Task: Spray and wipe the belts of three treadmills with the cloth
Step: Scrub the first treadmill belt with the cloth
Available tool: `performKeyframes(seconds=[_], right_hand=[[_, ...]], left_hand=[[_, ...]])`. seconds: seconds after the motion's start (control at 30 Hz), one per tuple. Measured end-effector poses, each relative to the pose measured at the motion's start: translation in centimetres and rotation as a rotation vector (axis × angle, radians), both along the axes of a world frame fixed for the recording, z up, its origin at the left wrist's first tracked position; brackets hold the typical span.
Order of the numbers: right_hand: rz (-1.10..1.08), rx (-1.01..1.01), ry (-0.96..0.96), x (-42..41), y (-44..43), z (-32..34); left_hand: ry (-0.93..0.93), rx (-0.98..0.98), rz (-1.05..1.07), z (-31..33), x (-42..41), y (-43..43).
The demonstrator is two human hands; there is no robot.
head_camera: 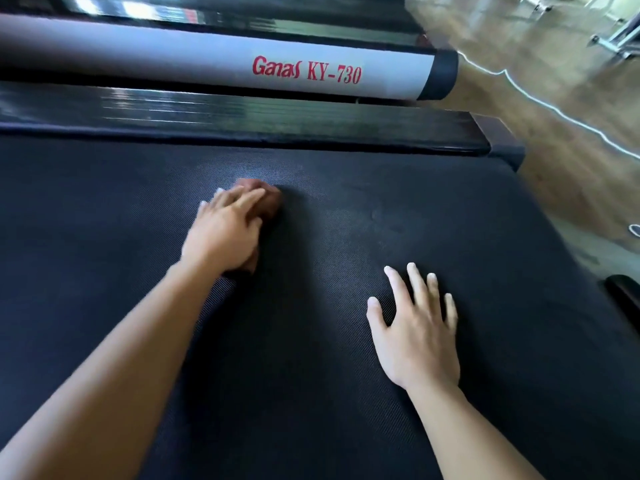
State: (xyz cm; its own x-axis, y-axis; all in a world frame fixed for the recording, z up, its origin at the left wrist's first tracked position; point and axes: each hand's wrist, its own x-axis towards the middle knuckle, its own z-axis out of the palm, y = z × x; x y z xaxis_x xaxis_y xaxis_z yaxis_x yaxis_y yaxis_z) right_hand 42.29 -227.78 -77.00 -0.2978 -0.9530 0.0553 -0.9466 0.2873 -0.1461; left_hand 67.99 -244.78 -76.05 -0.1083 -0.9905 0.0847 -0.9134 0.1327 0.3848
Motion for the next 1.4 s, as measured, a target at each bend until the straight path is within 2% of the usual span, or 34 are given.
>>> performKeyframes(seconds=[0.1, 0.27, 0.4, 0.53, 0.7, 0.8, 0.93, 1.1, 1.2, 1.4], right_hand=[[-0.002, 0.003, -0.003, -0.1, -0.1, 0.0], [0.012, 0.043, -0.044, 0.0, -0.1, 0.2], [0.021, 0.032, -0.051, -0.1, -0.1, 0.4], [0.016, 0.048, -0.075, -0.2, -0.1, 0.4], [0.015, 0.016, -0.049, -0.2, 0.0, 0.2], [0.0, 0.007, -0.046, 0.0, 0.0, 0.1], [0.006, -0.031, -0.051, 0.0, -0.1, 0.0], [0.008, -0.026, -0.051, -0.1, -0.1, -0.3], [0.025, 0.0, -0.067, -0.4, 0.0, -0.2], [0.022, -0.014, -0.078, -0.5, 0.1, -0.1]], left_hand=[[-0.018, 0.011, 0.088, 0.2, -1.0, -3.8], [-0.031, 0.015, 0.009, 0.5, -7.3, -7.8], [-0.038, 0.054, -0.157, 0.9, -12.7, -8.3], [-0.029, 0.066, -0.425, 0.9, -16.3, -5.8], [0.045, 0.085, -0.627, 0.4, -12.6, 0.5], [0.061, 0.094, -0.562, 0.0, -7.1, 3.8], [0.064, 0.043, -0.296, -0.6, -1.9, 1.3], [0.023, 0.025, -0.083, -0.1, -5.4, -4.6], [0.01, 0.047, -0.107, 0.7, -9.6, -5.1], [0.03, 0.03, -0.386, 1.1, -12.4, 1.3]])
